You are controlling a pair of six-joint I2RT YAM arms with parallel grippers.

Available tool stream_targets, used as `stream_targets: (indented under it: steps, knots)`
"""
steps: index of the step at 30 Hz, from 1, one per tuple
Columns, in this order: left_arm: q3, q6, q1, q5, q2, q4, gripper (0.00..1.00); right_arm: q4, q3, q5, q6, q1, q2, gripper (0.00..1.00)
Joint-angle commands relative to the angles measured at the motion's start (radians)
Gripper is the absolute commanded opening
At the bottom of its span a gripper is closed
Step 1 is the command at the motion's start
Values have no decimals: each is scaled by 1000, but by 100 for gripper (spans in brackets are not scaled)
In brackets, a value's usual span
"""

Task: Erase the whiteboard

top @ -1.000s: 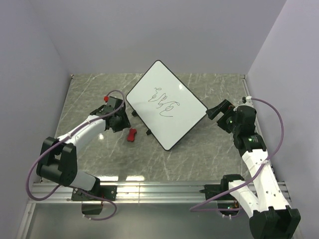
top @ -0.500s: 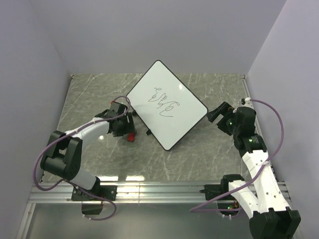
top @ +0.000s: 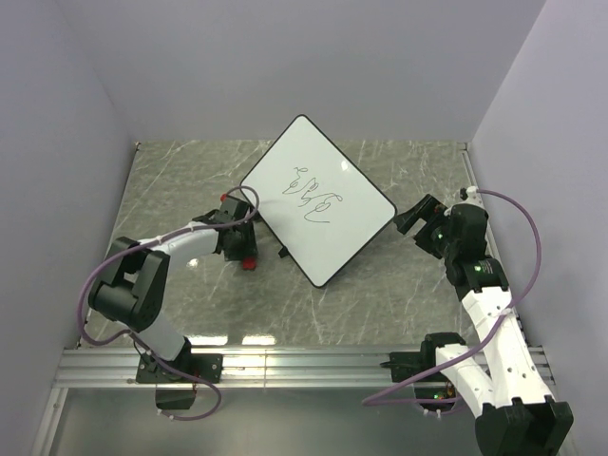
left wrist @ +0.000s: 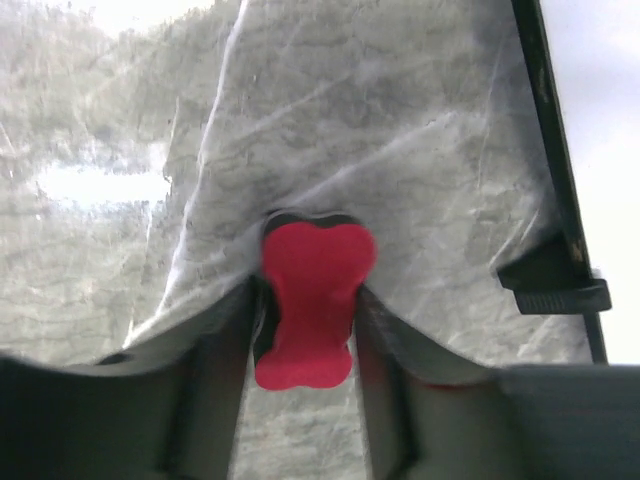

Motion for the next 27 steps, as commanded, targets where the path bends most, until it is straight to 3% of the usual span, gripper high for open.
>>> stream_targets:
  steps: [1, 6, 8, 11, 15, 21, 27]
  knots:
    - [16, 12, -7, -27, 33, -9, 45, 1, -10, 19, -25, 5, -25, 97]
    - [29, 21, -13, -43, 53, -24, 20, 41, 4, -14, -40, 2, -22, 98]
    - [38, 26, -16, -47, 60, -35, 1, 73, 22, -89, -36, -1, -1, 98]
    - [47, 23, -17, -40, 38, -61, 0, 167, 47, -178, -10, -1, 39, 98]
    - [81, 11, -20, -18, -28, -102, 0, 216, 82, -175, -8, -2, 108, 99]
    - [206, 0, -39, -6, -104, -194, 0, 293, 153, -266, -52, -5, 320, 98]
    - [347, 1, -79, 42, -125, -249, 0, 337, 163, -309, -77, -2, 429, 91]
